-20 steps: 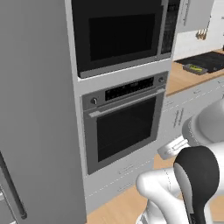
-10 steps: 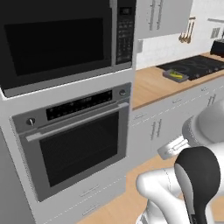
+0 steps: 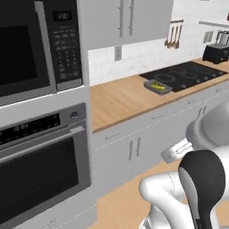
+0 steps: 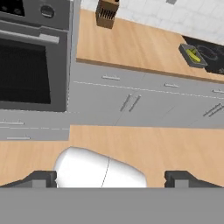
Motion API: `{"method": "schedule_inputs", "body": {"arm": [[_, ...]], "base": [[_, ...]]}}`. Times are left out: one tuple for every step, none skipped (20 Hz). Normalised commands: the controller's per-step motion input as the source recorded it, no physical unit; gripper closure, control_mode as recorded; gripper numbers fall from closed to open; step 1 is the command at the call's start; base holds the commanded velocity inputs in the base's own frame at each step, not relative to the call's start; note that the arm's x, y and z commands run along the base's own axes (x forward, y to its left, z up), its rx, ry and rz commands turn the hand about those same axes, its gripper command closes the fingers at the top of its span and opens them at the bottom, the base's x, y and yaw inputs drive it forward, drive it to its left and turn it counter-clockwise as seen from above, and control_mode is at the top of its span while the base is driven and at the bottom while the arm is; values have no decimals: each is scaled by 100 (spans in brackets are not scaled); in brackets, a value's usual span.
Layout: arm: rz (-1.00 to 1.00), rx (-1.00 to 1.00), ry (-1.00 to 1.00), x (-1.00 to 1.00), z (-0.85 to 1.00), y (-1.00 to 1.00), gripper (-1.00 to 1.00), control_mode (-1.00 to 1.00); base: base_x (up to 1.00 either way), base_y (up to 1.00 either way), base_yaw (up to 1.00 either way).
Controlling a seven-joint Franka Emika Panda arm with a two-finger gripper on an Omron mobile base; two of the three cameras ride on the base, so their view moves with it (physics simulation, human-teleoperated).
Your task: Take the meat container that has the fish and place it on the second highest rack of the freezer. Then take the vegetable container that has the lime and cucumber and place it on the highest rack of the freezer.
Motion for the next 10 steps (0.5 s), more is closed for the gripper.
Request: {"method": "schedule_inputs", "body": {"arm": [[0,0,0,0,0,0,-100,100],[0,0,0,0,0,0,-100,100],[0,0,0,0,0,0,-100,100],[0,0,0,0,0,0,-100,100],[0,0,0,0,0,0,-100,100],[0,0,0,0,0,0,-100,100],[0,0,0,0,0,0,-100,100],[0,0,0,0,0,0,-100,100],[0,0,0,0,0,0,-100,100],[0,0,0,0,0,0,-100,100]], "base": [[82,-100,3],[80,-93,3],[79,-92,5],[80,-99,8],[84,-91,10],[86,-84,11],[85,-81,12],[91,-82,15],[94,-77,17],[97,-69,18]]}}
